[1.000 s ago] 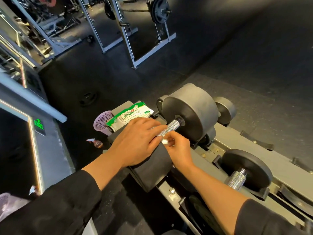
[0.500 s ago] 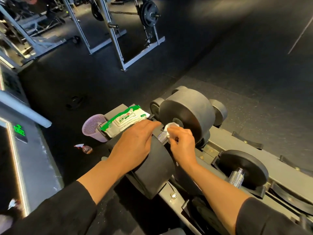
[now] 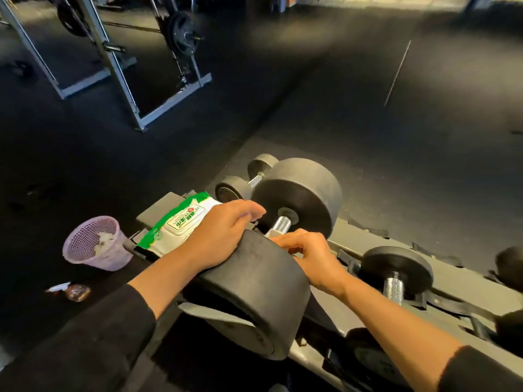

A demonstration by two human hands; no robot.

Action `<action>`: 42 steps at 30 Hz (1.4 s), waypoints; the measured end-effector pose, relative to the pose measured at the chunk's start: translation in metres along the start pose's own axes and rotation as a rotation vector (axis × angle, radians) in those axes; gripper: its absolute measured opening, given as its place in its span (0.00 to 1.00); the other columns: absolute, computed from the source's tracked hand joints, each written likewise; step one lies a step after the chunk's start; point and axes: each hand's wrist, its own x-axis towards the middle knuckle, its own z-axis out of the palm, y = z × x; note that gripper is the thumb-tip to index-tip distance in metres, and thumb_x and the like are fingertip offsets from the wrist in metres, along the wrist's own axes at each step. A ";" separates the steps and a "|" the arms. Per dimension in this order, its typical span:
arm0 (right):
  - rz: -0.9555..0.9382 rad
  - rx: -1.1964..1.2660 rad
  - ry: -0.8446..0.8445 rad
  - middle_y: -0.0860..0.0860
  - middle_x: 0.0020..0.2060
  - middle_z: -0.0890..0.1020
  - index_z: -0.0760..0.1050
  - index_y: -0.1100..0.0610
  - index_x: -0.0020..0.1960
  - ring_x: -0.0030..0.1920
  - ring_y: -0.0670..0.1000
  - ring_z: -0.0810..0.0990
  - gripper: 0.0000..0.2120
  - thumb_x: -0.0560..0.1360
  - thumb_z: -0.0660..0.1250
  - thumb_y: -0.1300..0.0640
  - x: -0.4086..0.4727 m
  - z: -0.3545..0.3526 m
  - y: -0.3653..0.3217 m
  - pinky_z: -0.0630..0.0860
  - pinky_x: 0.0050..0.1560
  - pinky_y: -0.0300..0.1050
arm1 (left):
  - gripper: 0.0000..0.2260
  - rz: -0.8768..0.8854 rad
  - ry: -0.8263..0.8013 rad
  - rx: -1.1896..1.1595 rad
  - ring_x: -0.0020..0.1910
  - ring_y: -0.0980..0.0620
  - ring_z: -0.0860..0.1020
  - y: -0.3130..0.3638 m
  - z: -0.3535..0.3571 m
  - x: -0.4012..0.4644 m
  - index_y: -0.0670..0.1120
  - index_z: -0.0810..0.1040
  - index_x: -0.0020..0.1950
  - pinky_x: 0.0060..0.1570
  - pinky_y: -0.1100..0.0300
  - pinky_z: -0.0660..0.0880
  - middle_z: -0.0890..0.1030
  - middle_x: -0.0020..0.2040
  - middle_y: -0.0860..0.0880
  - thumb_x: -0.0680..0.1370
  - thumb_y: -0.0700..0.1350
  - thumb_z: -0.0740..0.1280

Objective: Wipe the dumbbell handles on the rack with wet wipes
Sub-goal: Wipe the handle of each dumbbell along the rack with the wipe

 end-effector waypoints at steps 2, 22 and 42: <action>0.033 -0.066 0.141 0.45 0.52 0.80 0.82 0.52 0.56 0.53 0.44 0.74 0.16 0.72 0.70 0.67 0.007 -0.001 -0.008 0.73 0.55 0.35 | 0.14 0.005 -0.007 0.001 0.56 0.61 0.76 -0.001 0.000 0.000 0.53 0.77 0.61 0.54 0.69 0.70 0.79 0.56 0.58 0.82 0.41 0.57; -0.098 -0.168 -0.303 0.47 0.53 0.80 0.79 0.52 0.61 0.47 0.36 0.73 0.14 0.76 0.68 0.59 0.021 -0.017 -0.027 0.68 0.49 0.23 | 0.12 -0.018 0.024 -0.077 0.54 0.63 0.76 -0.016 -0.001 0.010 0.56 0.77 0.59 0.51 0.73 0.68 0.79 0.54 0.61 0.82 0.44 0.58; 0.279 -0.899 -0.374 0.49 0.48 0.80 0.79 0.48 0.60 0.50 0.50 0.68 0.14 0.76 0.65 0.57 0.086 0.013 -0.053 0.72 0.46 0.44 | 0.35 0.358 -0.287 -0.059 0.63 0.45 0.73 -0.142 0.038 0.078 0.52 0.46 0.78 0.55 0.55 0.73 0.39 0.78 0.56 0.79 0.43 0.64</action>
